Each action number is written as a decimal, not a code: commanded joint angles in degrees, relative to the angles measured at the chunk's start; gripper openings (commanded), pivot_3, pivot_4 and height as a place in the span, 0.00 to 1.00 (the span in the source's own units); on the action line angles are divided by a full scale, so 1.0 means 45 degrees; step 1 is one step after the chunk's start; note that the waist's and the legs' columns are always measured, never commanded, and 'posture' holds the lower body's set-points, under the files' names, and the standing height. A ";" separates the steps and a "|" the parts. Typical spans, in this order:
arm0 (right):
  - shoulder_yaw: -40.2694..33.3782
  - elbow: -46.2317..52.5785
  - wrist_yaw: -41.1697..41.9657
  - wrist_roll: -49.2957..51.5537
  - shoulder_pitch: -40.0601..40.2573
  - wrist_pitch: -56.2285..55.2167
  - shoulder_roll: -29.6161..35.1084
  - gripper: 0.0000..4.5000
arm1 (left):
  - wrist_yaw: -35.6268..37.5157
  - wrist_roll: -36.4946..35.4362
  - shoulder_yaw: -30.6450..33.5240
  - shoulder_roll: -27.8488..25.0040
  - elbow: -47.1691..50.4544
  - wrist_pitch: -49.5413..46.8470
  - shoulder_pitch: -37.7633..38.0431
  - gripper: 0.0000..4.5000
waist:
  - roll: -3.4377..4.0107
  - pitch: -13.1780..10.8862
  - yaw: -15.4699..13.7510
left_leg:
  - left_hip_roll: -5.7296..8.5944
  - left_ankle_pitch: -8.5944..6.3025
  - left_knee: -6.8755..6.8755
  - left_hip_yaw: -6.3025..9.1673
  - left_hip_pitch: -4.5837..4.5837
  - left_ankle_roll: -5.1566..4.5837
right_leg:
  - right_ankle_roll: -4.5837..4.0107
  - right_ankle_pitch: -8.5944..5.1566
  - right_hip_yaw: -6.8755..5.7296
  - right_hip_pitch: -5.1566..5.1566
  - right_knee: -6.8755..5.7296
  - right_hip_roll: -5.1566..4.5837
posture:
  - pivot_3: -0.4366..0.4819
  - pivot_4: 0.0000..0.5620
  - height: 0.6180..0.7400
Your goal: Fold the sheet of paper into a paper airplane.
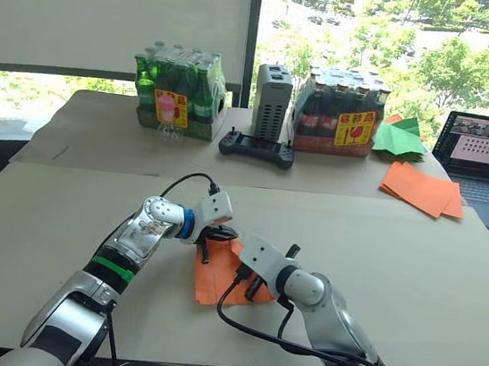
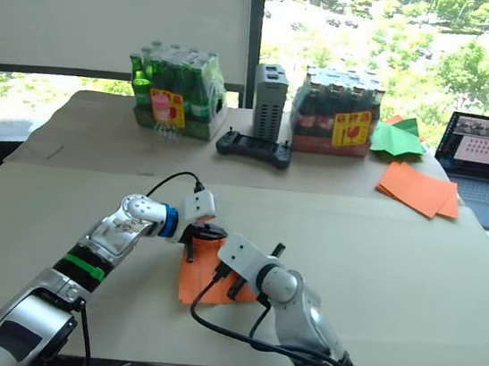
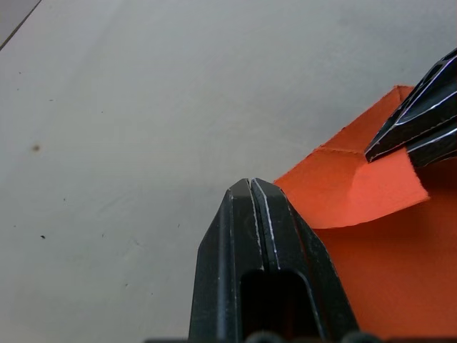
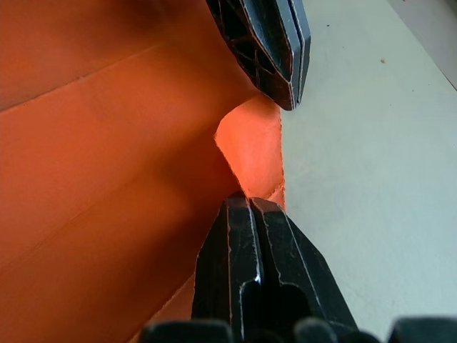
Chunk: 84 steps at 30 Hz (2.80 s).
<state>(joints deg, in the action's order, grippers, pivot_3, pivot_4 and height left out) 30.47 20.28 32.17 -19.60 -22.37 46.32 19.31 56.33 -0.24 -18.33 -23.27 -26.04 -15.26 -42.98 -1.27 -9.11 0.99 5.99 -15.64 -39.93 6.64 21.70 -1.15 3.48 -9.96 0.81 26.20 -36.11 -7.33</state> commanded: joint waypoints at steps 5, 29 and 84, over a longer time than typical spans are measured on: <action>0.0317 0.0048 0.0158 -0.0096 -0.0073 0.0135 0.0047 0.01 | 0.0013 0.0502 -0.0142 0.0309 -0.0563 0.1007 -0.0264 0.00 | 0.0000 0.0000 0.0040 | -0.0003 0.0001 0.0002 -0.0003 0.0001 0.0002 | 0.0000 0.0000 0.0000 0.0003 -0.0001 0.0000 | 0.48 0.27 0.66; -0.2599 -0.1631 -0.0251 0.3331 -0.1841 0.1020 -0.2168 0.16 | -0.0175 0.1152 -0.0394 0.0428 -0.0953 0.1551 0.0348 0.00 | -0.0002 0.0007 0.0012 | 0.0001 -0.0020 0.0002 -0.0001 -0.0020 -0.0034 | -0.0001 0.0001 0.0002 -0.0007 -0.0010 -0.0002 | 0.48 0.27 0.66; -0.3065 -0.0268 -0.0826 0.4876 0.1064 0.3608 0.0367 0.00 | -0.0016 0.1302 -0.0502 0.0442 -0.0558 0.1797 0.0514 0.00 | -0.0011 0.0252 -0.0082 | -0.0003 -0.0061 0.0014 0.0017 -0.0178 -0.0097 | 0.0117 -0.0075 -0.0017 -0.0228 0.0054 -0.0013 | 0.48 0.27 0.66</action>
<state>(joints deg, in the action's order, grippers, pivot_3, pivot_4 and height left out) 16.85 20.80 28.91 1.99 -19.39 58.31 19.78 55.69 4.62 -19.87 -21.29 -27.78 -7.35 -40.61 -1.32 -7.97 0.62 5.97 -15.91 -39.86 6.72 20.90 -1.59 4.03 -10.32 0.74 25.17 -35.87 -7.40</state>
